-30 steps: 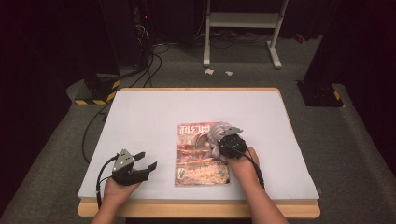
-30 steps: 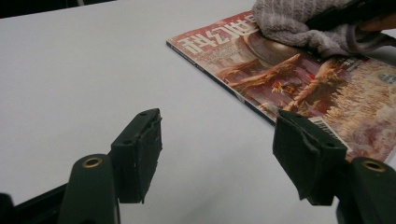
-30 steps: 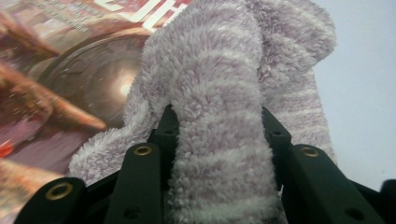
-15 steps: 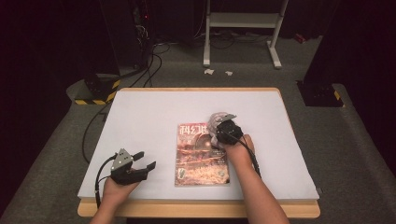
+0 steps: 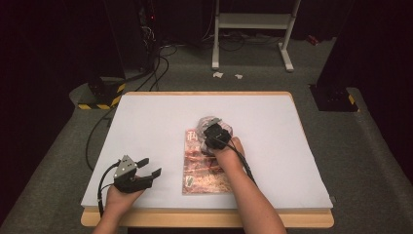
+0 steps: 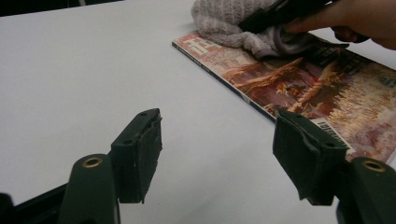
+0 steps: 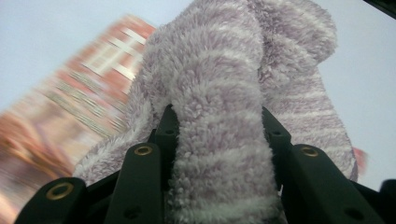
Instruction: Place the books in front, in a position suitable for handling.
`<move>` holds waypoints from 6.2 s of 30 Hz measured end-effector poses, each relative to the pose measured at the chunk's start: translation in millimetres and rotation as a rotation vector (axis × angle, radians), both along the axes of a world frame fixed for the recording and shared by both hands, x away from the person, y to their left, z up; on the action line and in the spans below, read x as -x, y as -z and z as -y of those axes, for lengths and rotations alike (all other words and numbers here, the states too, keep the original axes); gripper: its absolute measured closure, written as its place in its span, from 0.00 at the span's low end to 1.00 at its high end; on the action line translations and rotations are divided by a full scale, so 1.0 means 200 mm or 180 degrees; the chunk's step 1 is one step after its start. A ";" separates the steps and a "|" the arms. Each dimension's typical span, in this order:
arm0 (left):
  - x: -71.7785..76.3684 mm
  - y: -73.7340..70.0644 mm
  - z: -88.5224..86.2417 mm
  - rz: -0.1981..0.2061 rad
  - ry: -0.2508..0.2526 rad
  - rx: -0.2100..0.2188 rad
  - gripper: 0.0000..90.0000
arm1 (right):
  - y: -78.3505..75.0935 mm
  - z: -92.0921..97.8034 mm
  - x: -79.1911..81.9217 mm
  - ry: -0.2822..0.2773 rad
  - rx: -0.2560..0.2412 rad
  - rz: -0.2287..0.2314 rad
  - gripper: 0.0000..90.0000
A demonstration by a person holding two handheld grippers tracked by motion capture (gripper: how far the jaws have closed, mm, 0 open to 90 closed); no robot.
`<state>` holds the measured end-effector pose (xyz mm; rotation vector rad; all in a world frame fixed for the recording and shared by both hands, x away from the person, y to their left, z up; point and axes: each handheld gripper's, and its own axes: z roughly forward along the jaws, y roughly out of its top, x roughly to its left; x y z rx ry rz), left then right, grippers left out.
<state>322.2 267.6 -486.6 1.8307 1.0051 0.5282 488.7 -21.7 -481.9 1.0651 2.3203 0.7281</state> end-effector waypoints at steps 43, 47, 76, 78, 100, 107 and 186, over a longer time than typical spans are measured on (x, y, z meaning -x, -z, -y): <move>0.01 0.01 -0.04 -0.0044 -0.0062 0.0024 0.37 | 0.01 0.30 -0.07 0.0457 -0.0153 0.0033 0.68; 0.01 0.01 -0.04 -0.0039 -0.0060 0.0016 0.37 | 0.01 0.37 -0.08 0.0537 -0.0117 0.0035 0.68; 0.00 0.00 -0.05 -0.0024 -0.0068 0.0062 0.37 | 0.04 -0.15 -0.01 -0.0023 -0.0151 0.0109 0.68; 0.00 0.00 -0.05 -0.0019 -0.0069 0.0062 0.37 | 0.04 -0.21 -0.01 -0.0093 -0.0137 0.0102 0.68; 0.00 0.00 -0.06 -0.0040 -0.0064 0.0059 0.37 | 0.03 -0.28 0.00 -0.0241 -0.0154 0.0028 0.67; 0.00 0.01 -0.05 -0.0062 -0.0048 0.0024 0.37 | 0.03 -0.11 -0.02 -0.0031 -0.0139 0.0047 0.67; 0.01 0.04 0.15 -0.0060 0.0199 -0.0189 0.37 | 0.06 1.06 0.30 0.0983 -0.0536 0.0002 0.53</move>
